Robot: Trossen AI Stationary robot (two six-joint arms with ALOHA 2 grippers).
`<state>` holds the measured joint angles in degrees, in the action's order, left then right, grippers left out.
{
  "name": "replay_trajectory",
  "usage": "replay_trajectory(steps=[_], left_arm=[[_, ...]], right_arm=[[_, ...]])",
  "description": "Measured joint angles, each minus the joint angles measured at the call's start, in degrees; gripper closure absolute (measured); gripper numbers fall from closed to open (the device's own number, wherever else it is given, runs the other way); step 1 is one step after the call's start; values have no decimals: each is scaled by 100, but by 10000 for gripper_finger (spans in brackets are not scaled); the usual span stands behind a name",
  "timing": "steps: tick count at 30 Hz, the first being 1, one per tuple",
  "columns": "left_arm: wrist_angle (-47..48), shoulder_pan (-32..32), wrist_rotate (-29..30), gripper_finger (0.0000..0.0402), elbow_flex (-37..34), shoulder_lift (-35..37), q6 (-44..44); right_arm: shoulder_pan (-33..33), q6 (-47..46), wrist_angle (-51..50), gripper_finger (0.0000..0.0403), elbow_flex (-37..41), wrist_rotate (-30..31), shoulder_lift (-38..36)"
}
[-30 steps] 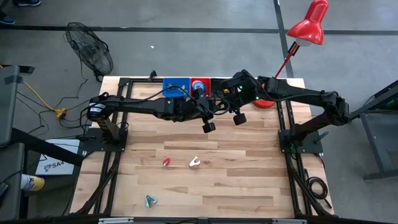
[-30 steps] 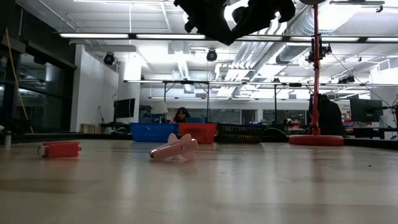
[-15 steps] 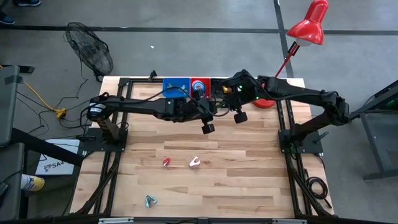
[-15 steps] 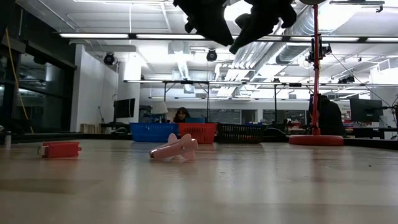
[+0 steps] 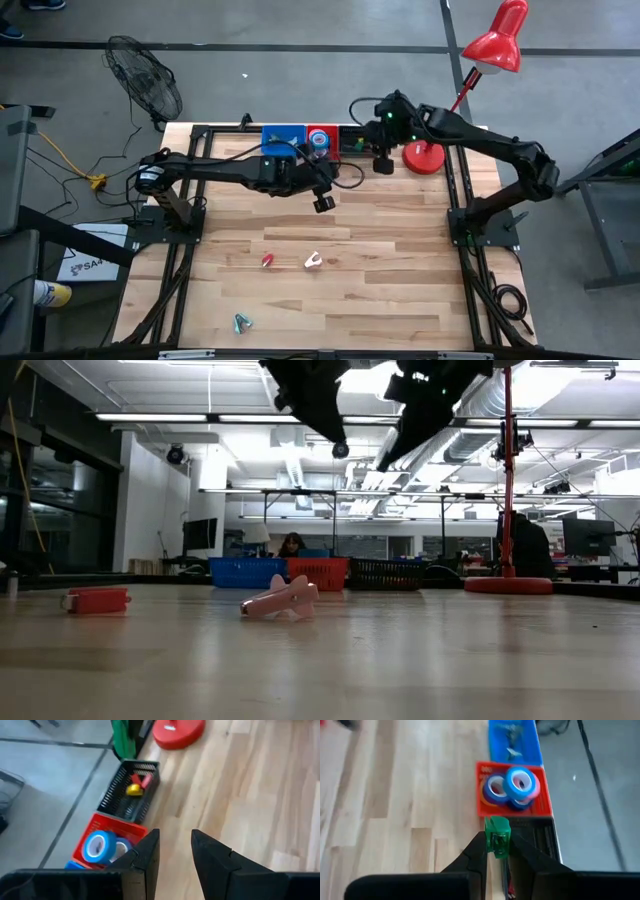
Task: Pick and place Stapler, Stapler remover, tape
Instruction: Put the green stapler into the black basket
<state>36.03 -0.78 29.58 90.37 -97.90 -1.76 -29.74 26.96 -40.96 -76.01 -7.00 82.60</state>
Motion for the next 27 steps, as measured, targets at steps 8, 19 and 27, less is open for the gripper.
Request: replay_trajectory(steps=[8,19,27], left_arm=[[1108,-2,451,293,1,226,-572],[2232,2,560,293,4,226,-1166],[2902,2,562,293,-44,226,-1530]], right_arm=[[-778,-698,373,361,0,-65,697],[-1351,-2092,1031,361,0,-321,1929],[-1377,-2476,1173,361,0,-339,2507]])
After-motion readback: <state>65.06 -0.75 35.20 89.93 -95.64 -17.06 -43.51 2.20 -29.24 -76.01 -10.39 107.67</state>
